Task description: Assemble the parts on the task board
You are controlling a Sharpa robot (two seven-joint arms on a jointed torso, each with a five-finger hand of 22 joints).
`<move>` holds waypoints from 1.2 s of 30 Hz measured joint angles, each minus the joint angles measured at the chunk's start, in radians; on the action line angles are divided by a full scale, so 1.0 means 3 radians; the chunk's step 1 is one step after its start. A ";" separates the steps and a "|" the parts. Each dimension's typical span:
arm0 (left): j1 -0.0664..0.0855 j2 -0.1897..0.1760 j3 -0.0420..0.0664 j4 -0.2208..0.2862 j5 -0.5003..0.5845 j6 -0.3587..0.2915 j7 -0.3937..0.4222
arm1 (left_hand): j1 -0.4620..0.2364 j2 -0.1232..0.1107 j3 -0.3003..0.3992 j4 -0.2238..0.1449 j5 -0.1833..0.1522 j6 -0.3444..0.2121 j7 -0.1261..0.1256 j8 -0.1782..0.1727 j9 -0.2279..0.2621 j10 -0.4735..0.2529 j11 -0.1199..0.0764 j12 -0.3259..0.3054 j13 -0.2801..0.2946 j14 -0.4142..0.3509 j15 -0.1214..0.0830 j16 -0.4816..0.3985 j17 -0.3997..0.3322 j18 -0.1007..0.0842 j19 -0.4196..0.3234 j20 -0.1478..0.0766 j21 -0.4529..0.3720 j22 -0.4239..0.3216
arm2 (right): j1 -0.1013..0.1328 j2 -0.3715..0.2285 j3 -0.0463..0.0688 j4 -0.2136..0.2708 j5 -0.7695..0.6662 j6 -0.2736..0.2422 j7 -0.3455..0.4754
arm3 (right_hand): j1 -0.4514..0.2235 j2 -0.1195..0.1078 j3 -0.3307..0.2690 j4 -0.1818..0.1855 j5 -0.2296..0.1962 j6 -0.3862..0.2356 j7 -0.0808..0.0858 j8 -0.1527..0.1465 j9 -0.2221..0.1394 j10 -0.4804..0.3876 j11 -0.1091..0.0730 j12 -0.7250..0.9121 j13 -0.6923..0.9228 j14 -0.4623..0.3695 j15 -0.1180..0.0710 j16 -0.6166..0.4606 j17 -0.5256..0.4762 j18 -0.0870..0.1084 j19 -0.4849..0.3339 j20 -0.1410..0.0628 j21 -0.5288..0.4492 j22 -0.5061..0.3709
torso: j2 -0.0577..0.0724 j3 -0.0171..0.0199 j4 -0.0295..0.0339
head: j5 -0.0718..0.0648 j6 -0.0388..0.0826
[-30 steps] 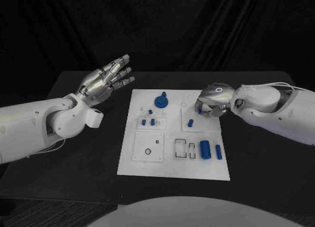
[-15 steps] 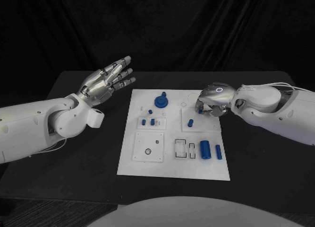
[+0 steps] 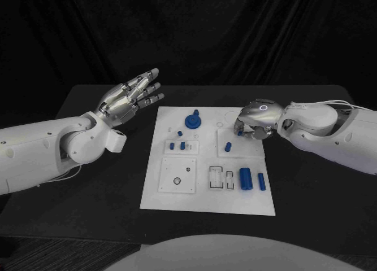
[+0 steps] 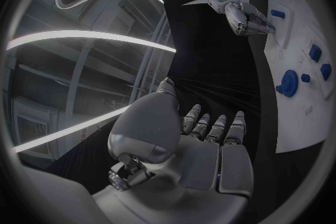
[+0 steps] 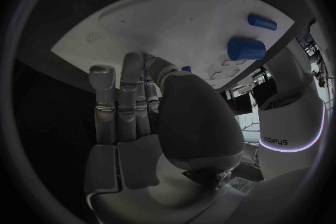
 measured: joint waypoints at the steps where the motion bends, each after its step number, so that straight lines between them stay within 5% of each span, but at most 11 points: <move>1: 0.0000 0.0001 0.0000 -0.0002 0.0000 0.0001 -0.0005 | 0.0000 0.0000 0.0000 0.0000 0.0000 0.0000 0.0000 0.0000 0.0000 0.0000 0.0000 0.0000 0.0000 0.0000 0.0000 0.0000 0.0000 0.0000 0.0000 0.0000 0.0000 0.0000 | 0.0000 -0.0002 -0.0001 0.0002 -0.0001 -0.0005 -0.0001 | -0.0008 0.0008 -0.0015 -0.0001 -0.0002 0.0005 -0.0005 0.0000 0.0000 0.0002 0.0002 0.0000 0.0004 0.0000 0.0000 0.0000 0.0000 0.0000 0.0000 0.0000 0.0000 0.0001 | 0.0000 0.0000 0.0000 | 0.0001 0.0000; 18: -0.0001 0.0008 0.0000 -0.0023 0.0000 0.0011 -0.0071 | 0.0015 0.0015 0.0000 0.0000 0.0000 0.0012 0.0012 0.0013 0.0000 0.0010 0.0010 0.0000 0.0002 0.0012 0.0012 0.0000 0.0000 0.0000 0.0000 0.0000 0.0013 0.0020 | 0.0009 -0.0088 -0.0003 0.0105 -0.0005 -0.0028 -0.0049 | -0.0041 0.0040 -0.0043 0.0026 -0.0180 0.0018 -0.0018 -0.0008 0.0000 0.0033 -0.0004 0.0000 0.0006 0.0012 0.0012 0.0000 -0.0005 0.0000 0.0024 0.0024 0.0044 0.0050 | -0.0002 0.0000 0.0000 | 0.0028 0.0000; 36: -0.0002 0.0006 0.0000 -0.0028 0.0001 0.0028 -0.0147 | 0.0015 0.0015 0.0009 0.0010 0.0000 0.0053 0.0053 0.0012 0.0006 0.0038 0.0038 0.0000 0.0008 0.0024 0.0023 0.0000 0.0003 0.0000 0.0024 0.0000 0.0013 0.0019 | 0.0149 -0.0181 -0.0002 0.0292 -0.0007 -0.0040 -0.0157 | -0.0039 0.0091 -0.0062 0.0027 -0.0258 0.0040 -0.0040 0.0001 0.0000 0.0085 -0.0010 -0.0002 0.0000 0.0022 0.0021 0.0024 0.0028 0.0000 0.0049 0.0024 0.0113 0.0100 | -0.0006 -0.0004 -0.0002 | 0.0036 0.0000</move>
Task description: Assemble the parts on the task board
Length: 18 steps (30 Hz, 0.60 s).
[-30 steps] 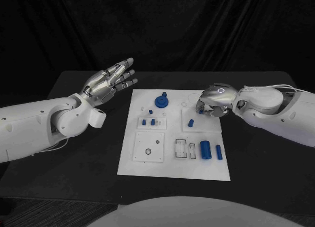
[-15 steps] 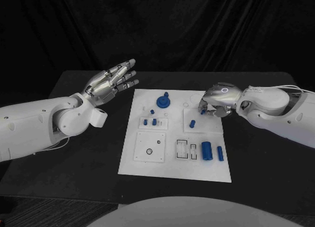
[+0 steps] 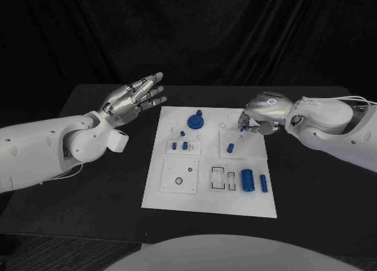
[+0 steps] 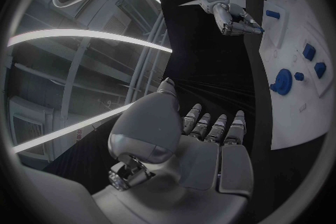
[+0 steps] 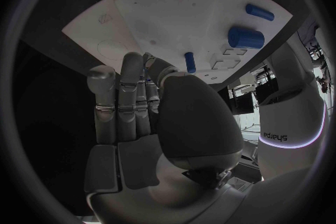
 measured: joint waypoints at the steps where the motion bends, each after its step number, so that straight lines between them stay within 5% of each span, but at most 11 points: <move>1: 0.0000 0.0000 0.0000 0.0000 0.0000 0.0001 -0.0003 | 0.0000 0.0000 0.0000 0.0000 0.0000 0.0000 0.0000 0.0000 0.0001 0.0000 0.0000 0.0000 0.0000 0.0000 0.0000 0.0000 0.0000 0.0000 0.0000 0.0000 0.0000 0.0000 | 0.0007 -0.0006 0.0000 0.0013 0.0000 0.0000 -0.0005 | 0.0000 0.0000 0.0000 0.0000 0.0000 0.0000 0.0000 0.0000 0.0000 0.0000 0.0000 0.0000 0.0000 0.0000 0.0000 0.0000 0.0000 0.0000 0.0000 0.0000 0.0000 0.0000 | -0.0001 0.0000 0.0000 | 0.0001 0.0000; 18: 0.0000 0.0021 0.0000 -0.0012 0.0000 0.0004 -0.0059 | 0.0000 0.0000 0.0000 0.0000 0.0000 0.0012 0.0012 0.0013 0.0001 0.0012 0.0012 0.0000 0.0003 0.0000 0.0000 0.0013 0.0000 0.0000 0.0000 0.0000 0.0000 -0.0001 | 0.0193 -0.0014 0.0000 0.0565 0.0000 0.0036 -0.0108 | 0.0001 -0.0002 -0.0018 0.0010 -0.0052 -0.0001 0.0001 0.0001 0.0000 0.0024 0.0000 0.0000 -0.0003 0.0014 0.0014 0.0015 0.0001 0.0000 0.0011 0.0012 0.0035 0.0023 | 0.0002 0.0004 -0.0001 | -0.0006 0.0000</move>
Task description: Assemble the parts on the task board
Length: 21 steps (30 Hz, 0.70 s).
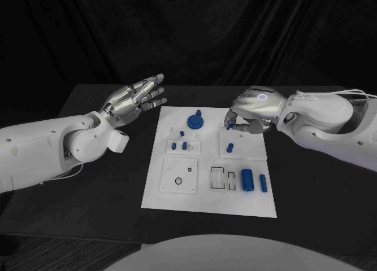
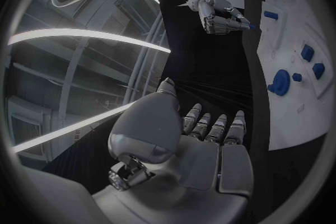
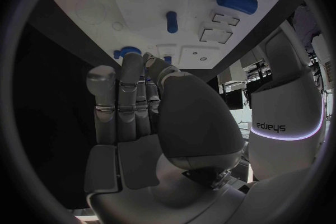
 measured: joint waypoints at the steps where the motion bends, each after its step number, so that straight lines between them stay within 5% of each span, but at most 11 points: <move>1: 0.0000 0.0002 0.0000 0.0000 0.0000 0.0000 -0.0002 | 0.0000 0.0000 0.0000 0.0000 0.0000 0.0000 0.0000 0.0000 0.0000 0.0000 0.0000 0.0001 0.0000 0.0000 0.0000 0.0000 0.0000 0.0000 0.0000 0.0000 0.0000 0.0000 | 0.0002 0.0024 0.0000 0.0015 0.0000 0.0006 -0.0001 | 0.0000 0.0000 0.0000 0.0000 0.0000 0.0000 0.0000 0.0000 0.0000 0.0000 0.0000 0.0000 0.0000 0.0000 0.0000 0.0000 0.0005 0.0000 0.0000 0.0000 0.0000 0.0001 | 0.0000 0.0000 0.0000 | 0.0003 0.0000; 13: 0.0000 -0.0024 0.0000 0.0022 0.0000 -0.0004 -0.0038 | -0.0014 0.0015 -0.0010 0.0009 0.0000 0.0000 0.0000 0.0000 0.0002 0.0038 0.0038 0.0012 0.0006 0.0008 0.0008 0.0000 0.0004 0.0000 0.0000 0.0000 0.0000 0.0000 | -0.0002 0.0489 -0.0001 -0.0022 0.0000 0.0163 0.0010 | 0.0010 -0.0001 -0.0004 -0.0004 0.0015 -0.0005 0.0005 -0.0006 0.0000 0.0000 0.0000 -0.0045 -0.0013 0.0000 0.0000 0.0013 0.0019 0.0000 0.0000 0.0000 0.0005 0.0002 | -0.0016 -0.0009 0.0003 | -0.0003 0.0000; 21: -0.0001 0.0000 0.0000 0.0015 0.0001 -0.0005 -0.0054 | -0.0031 0.0031 -0.0010 0.0009 0.0000 0.0000 0.0000 0.0000 0.0002 0.0073 0.0073 0.0041 0.0021 0.0012 0.0012 0.0000 0.0004 0.0000 0.0000 0.0000 0.0000 0.0000 | -0.0104 0.0743 -0.0001 -0.0145 0.0000 0.0258 0.0021 | 0.0027 0.0001 -0.0005 -0.0005 0.0055 -0.0018 0.0018 -0.0025 0.0000 0.0000 0.0000 -0.0045 -0.0015 0.0000 0.0000 0.0013 0.0019 0.0000 0.0000 0.0000 -0.0004 0.0000 | -0.0013 -0.0007 0.0013 | -0.0017 0.0000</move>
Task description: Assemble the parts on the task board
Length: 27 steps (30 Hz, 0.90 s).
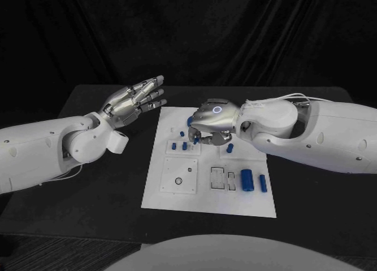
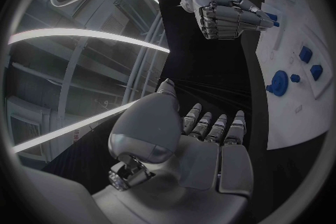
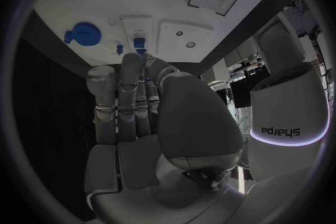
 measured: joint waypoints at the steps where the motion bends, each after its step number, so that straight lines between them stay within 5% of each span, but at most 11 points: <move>1: 0.0000 0.0005 0.0000 0.0000 0.0000 0.0000 -0.0001 | 0.0000 0.0000 0.0000 0.0000 0.0000 0.0000 0.0000 0.0000 0.0000 0.0007 0.0007 0.0003 0.0000 0.0000 0.0000 0.0000 0.0000 0.0000 0.0000 0.0000 0.0000 0.0000 | -0.0013 0.0019 0.0000 -0.0015 0.0000 0.0007 0.0001 | 0.0000 0.0000 0.0000 0.0000 0.0000 0.0000 0.0000 0.0000 0.0000 0.0000 0.0000 -0.0008 -0.0001 0.0006 0.0006 0.0000 0.0002 0.0000 0.0000 0.0000 0.0000 0.0000 | 0.0001 0.0001 0.0000 | 0.0008 0.0000; 27: -0.0019 0.0049 0.0000 -0.0048 0.0000 0.0013 -0.0017 | -0.0019 0.0042 0.0000 0.0000 0.0014 0.0000 0.0000 0.0000 -0.0001 0.0035 0.0035 0.0010 0.0003 -0.0013 0.0012 0.0013 0.0000 0.0000 0.0000 0.0000 0.0000 -0.0041 | -0.0259 0.0199 -0.0001 -0.0126 -0.0001 0.0076 0.0030 | 0.0002 -0.0004 -0.0014 0.0005 0.0013 -0.0012 0.0012 -0.0039 0.0013 -0.0013 0.0013 -0.0013 -0.0005 0.0009 0.0009 0.0000 -0.0004 0.0000 0.0000 0.0000 -0.0012 0.0000 | 0.0003 0.0000 -0.0006 | 0.0062 0.0000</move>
